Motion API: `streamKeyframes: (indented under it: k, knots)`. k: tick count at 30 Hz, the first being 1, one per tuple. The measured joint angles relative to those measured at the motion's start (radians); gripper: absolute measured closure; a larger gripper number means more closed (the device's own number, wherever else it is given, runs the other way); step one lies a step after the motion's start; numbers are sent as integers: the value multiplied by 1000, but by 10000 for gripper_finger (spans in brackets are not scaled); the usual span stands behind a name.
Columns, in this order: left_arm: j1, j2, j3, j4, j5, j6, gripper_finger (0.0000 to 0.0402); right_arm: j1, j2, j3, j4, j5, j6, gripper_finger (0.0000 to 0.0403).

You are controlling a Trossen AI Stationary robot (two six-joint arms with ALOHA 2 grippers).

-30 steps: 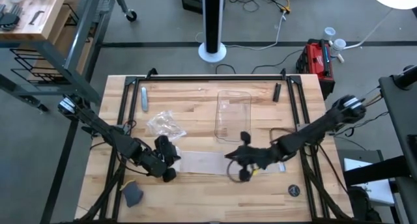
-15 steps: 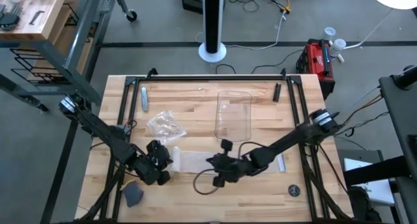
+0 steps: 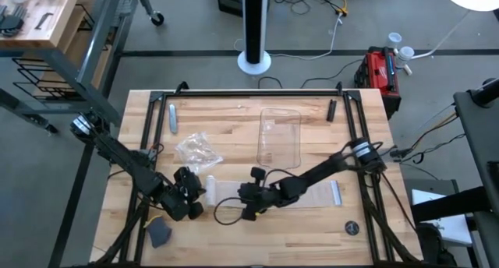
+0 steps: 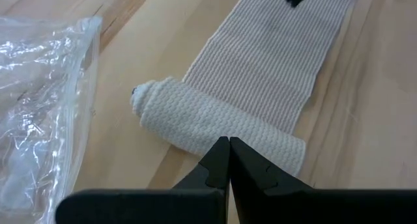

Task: Roll bandage
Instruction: Roll the brown bandage

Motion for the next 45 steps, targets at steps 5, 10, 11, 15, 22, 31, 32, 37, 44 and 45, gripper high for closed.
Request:
streamKeyframes:
  k: [5,10,11,15,22,31,32,37,44,45]
  knots:
    - [0,0,-6,0,0,-5,401,-5,33,1,-1,-29,22,403]
    - [0,2,-8,3,0,-7,401,-3,46,1,0,-42,30,403]
    - [0,6,-8,3,0,-7,401,-3,50,1,-1,-42,32,403]
    - [1,26,-17,17,-8,-15,401,-3,58,1,-4,-42,38,403]
    - [1,76,-26,57,-23,-16,401,-3,58,1,-4,-42,42,403]
    - [5,100,-26,81,-36,-18,401,-3,58,1,-7,-42,42,403]
    - [6,100,-26,81,-37,-18,401,-3,58,1,-7,-42,42,403]
    - [11,100,-26,90,-61,-14,401,-3,58,1,-18,-42,49,403]
    - [12,100,-26,93,-61,0,401,-3,58,1,-33,-41,69,403]
    - [12,100,-26,93,-61,0,401,-3,58,1,-34,-41,71,403]
